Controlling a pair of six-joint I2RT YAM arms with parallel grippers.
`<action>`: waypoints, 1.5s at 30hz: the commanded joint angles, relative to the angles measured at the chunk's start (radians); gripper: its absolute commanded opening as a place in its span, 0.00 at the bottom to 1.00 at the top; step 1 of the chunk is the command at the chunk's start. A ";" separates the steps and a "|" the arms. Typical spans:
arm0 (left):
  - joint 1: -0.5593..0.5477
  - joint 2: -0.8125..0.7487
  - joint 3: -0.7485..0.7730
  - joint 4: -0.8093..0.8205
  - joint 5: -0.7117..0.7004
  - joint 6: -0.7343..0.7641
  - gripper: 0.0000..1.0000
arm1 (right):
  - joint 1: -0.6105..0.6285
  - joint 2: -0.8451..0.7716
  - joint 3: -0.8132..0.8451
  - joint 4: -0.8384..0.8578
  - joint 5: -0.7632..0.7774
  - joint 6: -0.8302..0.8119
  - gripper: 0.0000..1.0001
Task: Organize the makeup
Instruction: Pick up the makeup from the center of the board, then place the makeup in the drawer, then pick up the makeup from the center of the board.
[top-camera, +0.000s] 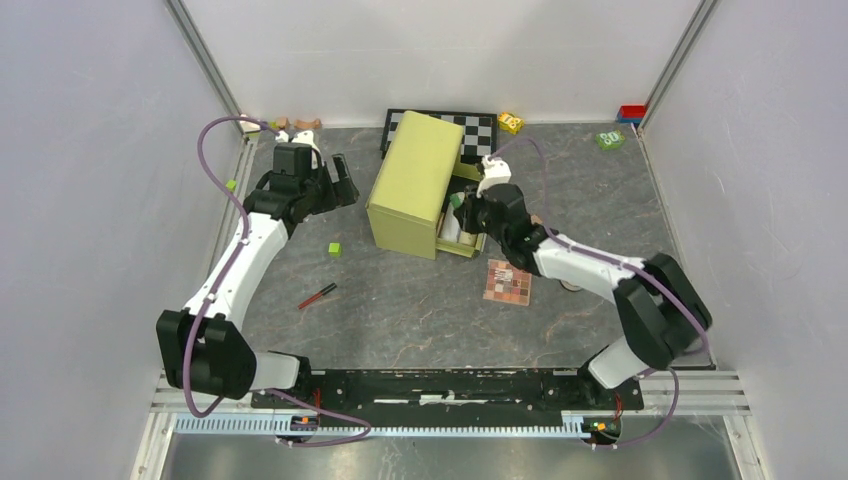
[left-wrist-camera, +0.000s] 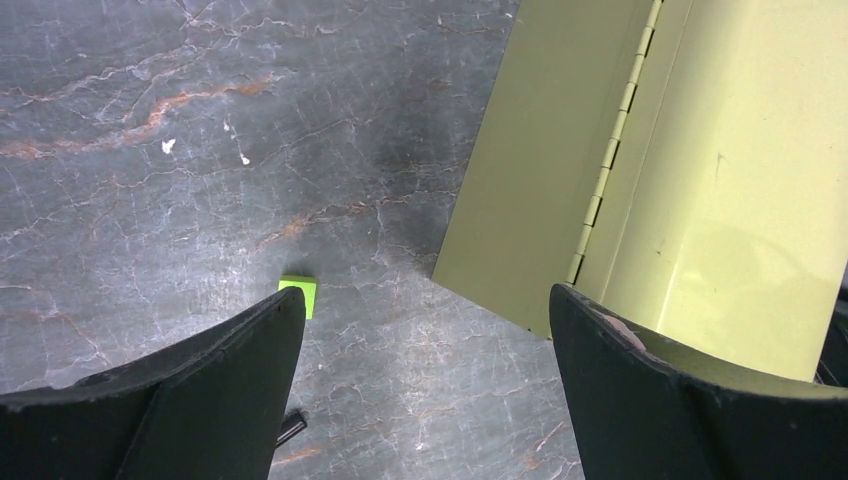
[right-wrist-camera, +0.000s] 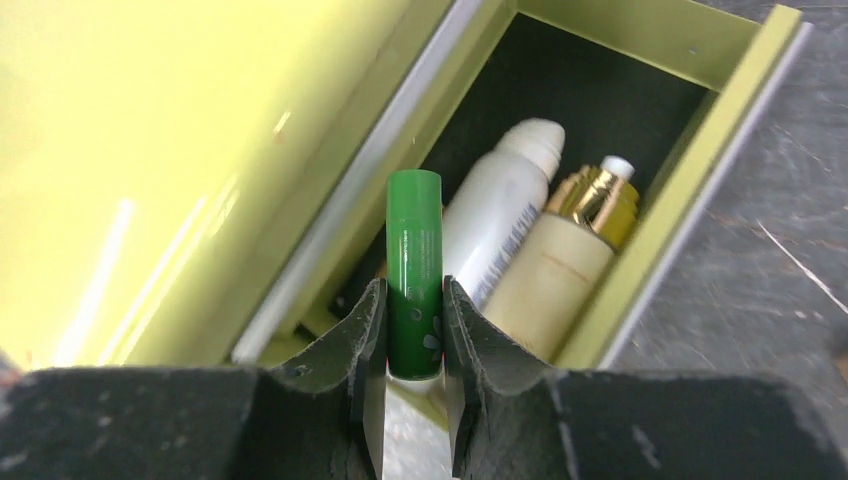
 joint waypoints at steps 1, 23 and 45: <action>0.001 -0.040 0.003 0.013 -0.036 0.039 0.97 | -0.024 0.137 0.146 -0.030 -0.009 0.146 0.13; 0.003 -0.070 -0.036 -0.032 -0.174 -0.013 1.00 | -0.034 -0.012 -0.030 0.043 -0.057 0.112 0.57; 0.003 -0.091 -0.276 -0.107 -0.264 -0.279 0.99 | -0.034 -0.461 -0.403 -0.069 0.026 0.027 0.59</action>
